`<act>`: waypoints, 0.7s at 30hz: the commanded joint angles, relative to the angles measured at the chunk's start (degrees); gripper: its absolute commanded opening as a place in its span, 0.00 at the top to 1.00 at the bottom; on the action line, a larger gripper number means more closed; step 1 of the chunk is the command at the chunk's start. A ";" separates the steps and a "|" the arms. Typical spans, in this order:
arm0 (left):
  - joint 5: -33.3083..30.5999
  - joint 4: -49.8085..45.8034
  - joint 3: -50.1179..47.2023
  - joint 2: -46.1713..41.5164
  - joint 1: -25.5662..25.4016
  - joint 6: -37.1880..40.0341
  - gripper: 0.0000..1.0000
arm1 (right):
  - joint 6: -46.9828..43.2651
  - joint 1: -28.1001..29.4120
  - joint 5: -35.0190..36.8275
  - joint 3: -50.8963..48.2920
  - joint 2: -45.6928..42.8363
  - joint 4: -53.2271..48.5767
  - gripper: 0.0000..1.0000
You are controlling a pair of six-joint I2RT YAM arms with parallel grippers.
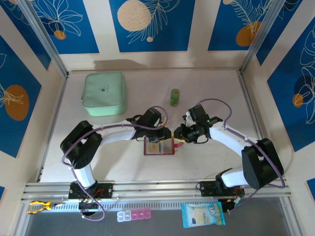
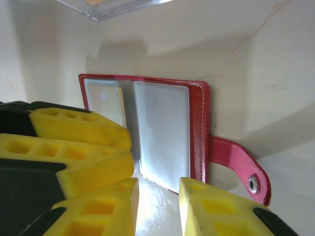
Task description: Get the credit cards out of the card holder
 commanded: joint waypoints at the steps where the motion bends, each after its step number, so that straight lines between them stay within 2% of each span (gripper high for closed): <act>1: 0.68 -1.04 -0.02 -0.78 0.17 1.46 0.68 | 1.44 0.75 -2.08 -0.72 -0.83 0.86 0.71; 12: -1.52 0.64 -10.34 -9.49 4.48 1.21 0.70 | 4.32 5.16 -2.62 1.89 4.74 3.91 0.71; 21: -3.82 -1.56 -16.57 -14.49 8.27 2.45 0.74 | 5.40 9.45 -2.17 6.52 11.85 5.50 0.71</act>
